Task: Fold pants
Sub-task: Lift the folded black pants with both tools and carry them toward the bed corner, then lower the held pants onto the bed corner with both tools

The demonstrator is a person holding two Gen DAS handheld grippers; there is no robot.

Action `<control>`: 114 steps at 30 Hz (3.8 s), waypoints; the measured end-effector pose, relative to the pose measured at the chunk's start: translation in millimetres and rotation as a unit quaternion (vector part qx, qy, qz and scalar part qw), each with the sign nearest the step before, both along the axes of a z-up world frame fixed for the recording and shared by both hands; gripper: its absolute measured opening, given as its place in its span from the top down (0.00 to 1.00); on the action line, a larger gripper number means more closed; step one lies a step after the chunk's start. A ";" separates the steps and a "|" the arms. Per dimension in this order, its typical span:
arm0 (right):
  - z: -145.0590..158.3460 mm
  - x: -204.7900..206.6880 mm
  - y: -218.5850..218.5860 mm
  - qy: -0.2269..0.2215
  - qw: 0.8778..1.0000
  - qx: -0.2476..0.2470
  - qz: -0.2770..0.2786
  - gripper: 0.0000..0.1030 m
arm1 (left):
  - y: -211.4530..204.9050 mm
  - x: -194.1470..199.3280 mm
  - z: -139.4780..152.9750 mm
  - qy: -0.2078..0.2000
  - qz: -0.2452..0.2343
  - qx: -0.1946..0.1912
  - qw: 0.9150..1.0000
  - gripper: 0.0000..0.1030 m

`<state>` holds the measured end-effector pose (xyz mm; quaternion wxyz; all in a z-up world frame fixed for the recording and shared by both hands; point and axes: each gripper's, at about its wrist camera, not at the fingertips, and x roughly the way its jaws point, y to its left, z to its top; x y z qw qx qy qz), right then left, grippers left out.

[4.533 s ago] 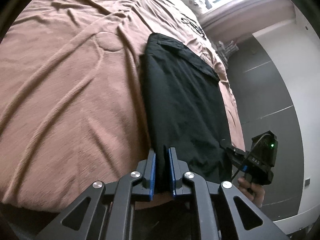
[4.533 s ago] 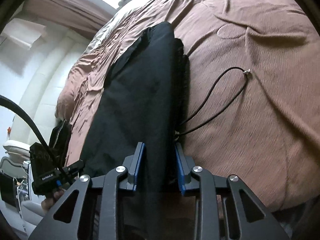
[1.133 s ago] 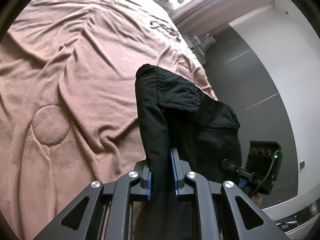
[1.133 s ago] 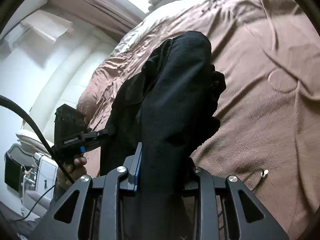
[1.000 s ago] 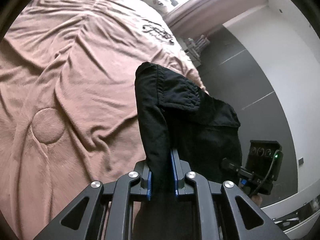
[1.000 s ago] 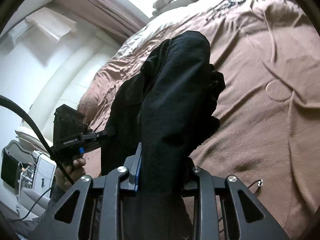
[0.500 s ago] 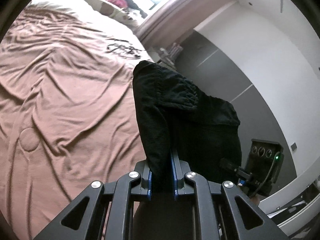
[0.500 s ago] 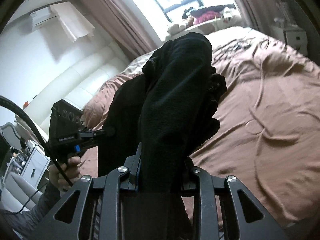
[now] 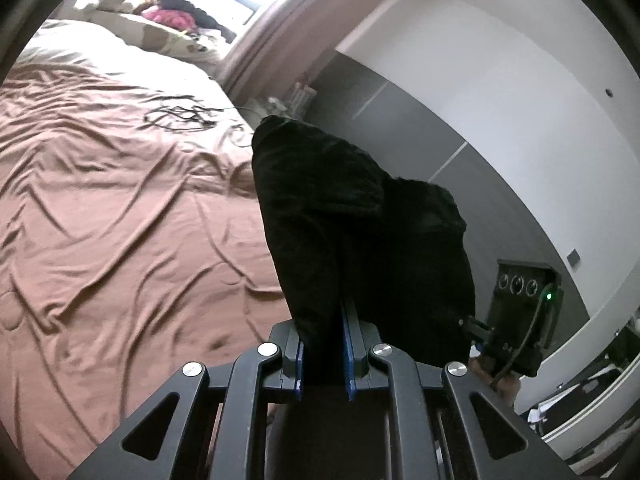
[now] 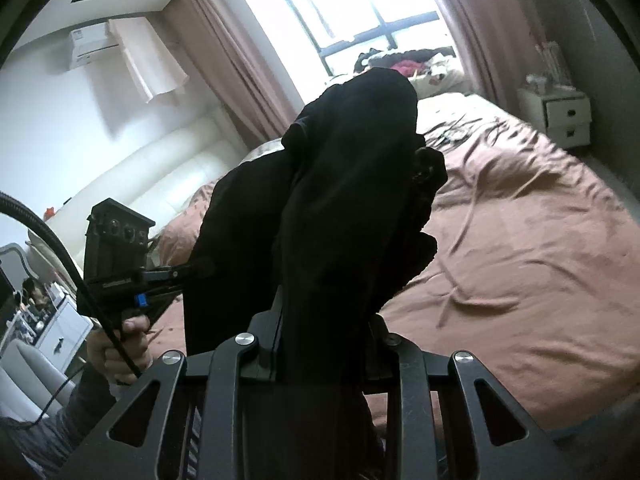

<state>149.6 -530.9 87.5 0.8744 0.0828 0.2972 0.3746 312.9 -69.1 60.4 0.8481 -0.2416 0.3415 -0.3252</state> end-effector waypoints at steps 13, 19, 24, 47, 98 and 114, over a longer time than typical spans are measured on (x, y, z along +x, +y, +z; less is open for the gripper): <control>38.4 -4.6 -78.1 -0.062 0.996 -0.050 -0.026 0.79 | -120.2 57.4 11.3 -0.015 -0.062 0.005 0.998 0.85; 40.7 3.2 -110.1 -0.063 0.995 -0.056 -0.048 0.79 | -169.3 90.2 10.4 -0.017 -0.085 0.012 0.996 0.85; 44.4 7.5 -123.3 -0.061 0.993 -0.070 -0.065 0.79 | -209.7 117.2 5.1 -0.012 -0.110 -0.004 0.994 0.85; 52.6 65.9 -86.6 0.005 0.974 -0.197 -0.116 0.79 | -334.5 259.5 -99.2 0.053 -0.149 -0.033 0.987 0.85; 53.6 -196.3 -16.7 0.071 0.933 -0.197 -0.291 0.58 | -327.8 372.9 -201.7 0.173 -0.037 0.038 0.984 0.81; 18.2 -197.8 -63.5 0.136 0.933 -0.188 -0.274 0.72 | -328.0 351.4 -196.4 0.172 -0.035 0.083 0.981 0.73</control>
